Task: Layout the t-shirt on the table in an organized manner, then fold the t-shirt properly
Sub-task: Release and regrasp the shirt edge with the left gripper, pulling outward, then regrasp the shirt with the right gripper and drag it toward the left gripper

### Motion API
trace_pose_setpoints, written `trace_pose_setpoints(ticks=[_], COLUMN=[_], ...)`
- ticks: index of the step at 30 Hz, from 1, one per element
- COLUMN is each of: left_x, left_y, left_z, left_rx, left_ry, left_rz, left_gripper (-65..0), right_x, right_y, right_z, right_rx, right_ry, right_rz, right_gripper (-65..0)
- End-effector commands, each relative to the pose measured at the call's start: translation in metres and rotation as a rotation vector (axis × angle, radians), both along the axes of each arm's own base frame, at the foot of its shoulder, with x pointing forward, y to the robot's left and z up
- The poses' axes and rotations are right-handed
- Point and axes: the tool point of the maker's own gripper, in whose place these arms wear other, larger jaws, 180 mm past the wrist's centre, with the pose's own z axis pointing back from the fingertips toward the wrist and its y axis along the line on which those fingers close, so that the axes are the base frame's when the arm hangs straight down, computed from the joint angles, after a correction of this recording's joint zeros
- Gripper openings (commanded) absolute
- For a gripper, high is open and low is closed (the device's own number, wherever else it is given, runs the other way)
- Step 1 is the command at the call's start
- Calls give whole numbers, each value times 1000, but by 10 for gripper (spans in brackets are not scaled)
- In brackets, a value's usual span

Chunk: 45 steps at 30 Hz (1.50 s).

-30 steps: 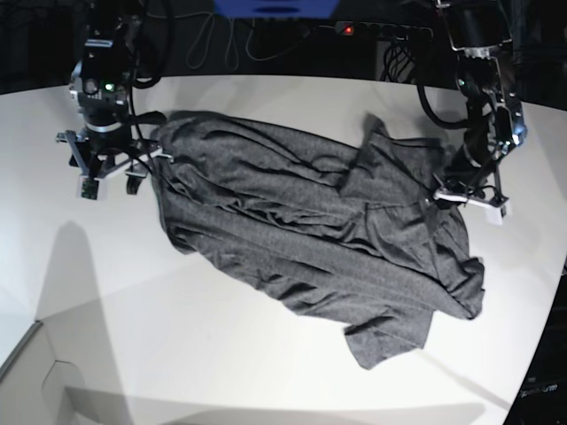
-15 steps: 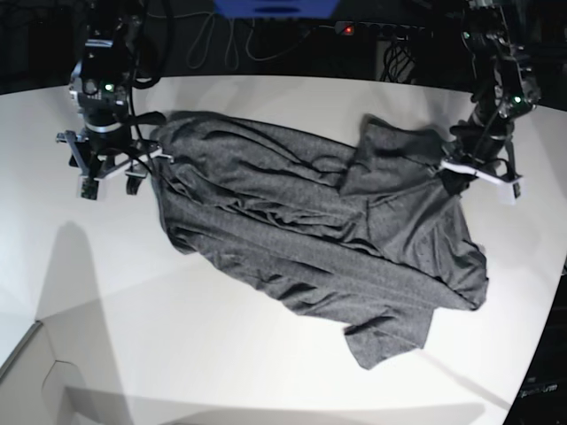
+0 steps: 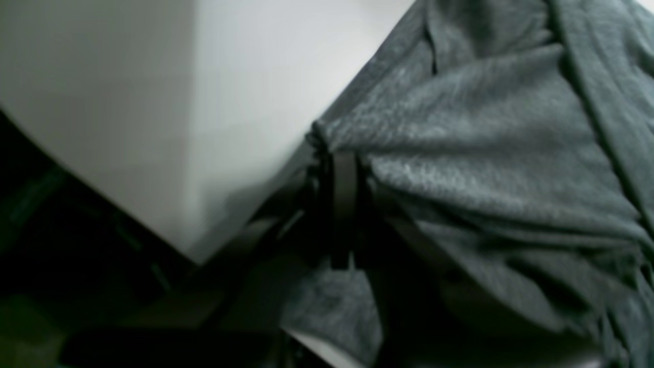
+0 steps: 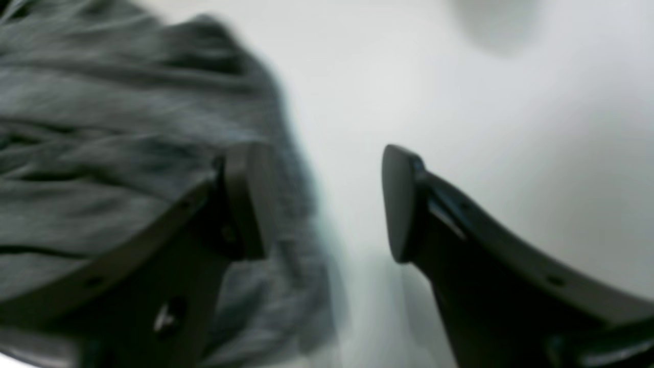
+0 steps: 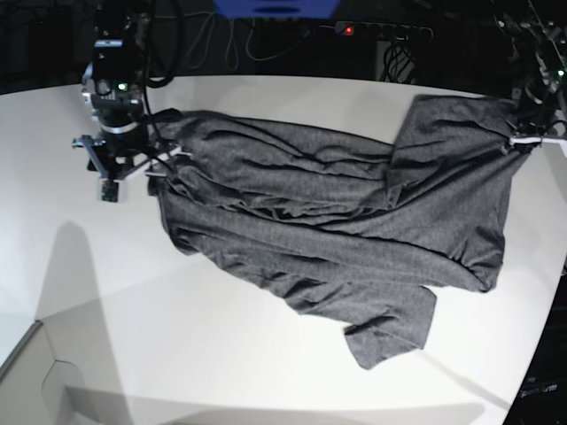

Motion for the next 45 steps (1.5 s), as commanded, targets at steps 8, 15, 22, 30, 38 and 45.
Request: trace_pose_setpoints(ticks=[8, 15, 22, 30, 38, 45], left_x=[-6, -8, 2, 23, 94, 135], left_y=[26, 32, 25, 24, 3, -14], left_z=[-16, -14, -10, 34, 83, 36], left_rx=[-45, -42, -77, -106, -90, -80], left_ry=[5, -2, -45, -191, -349, -206], left_rz=[99, 118, 119, 78, -10, -55], left_gripper=[-649, -641, -418, -378, -375, -375], right_x=[16, 32, 49, 85, 129, 129], right_y=[21, 26, 32, 26, 51, 61], right_z=[16, 30, 14, 5, -15, -38], right_rx=[5, -19, -12, -39, -70, -77], right_ry=[-64, -107, -78, -63, -8, 32], right_rz=[65, 110, 126, 141, 236, 273], right_gripper=[-308, -218, -205, -205, -206, -207])
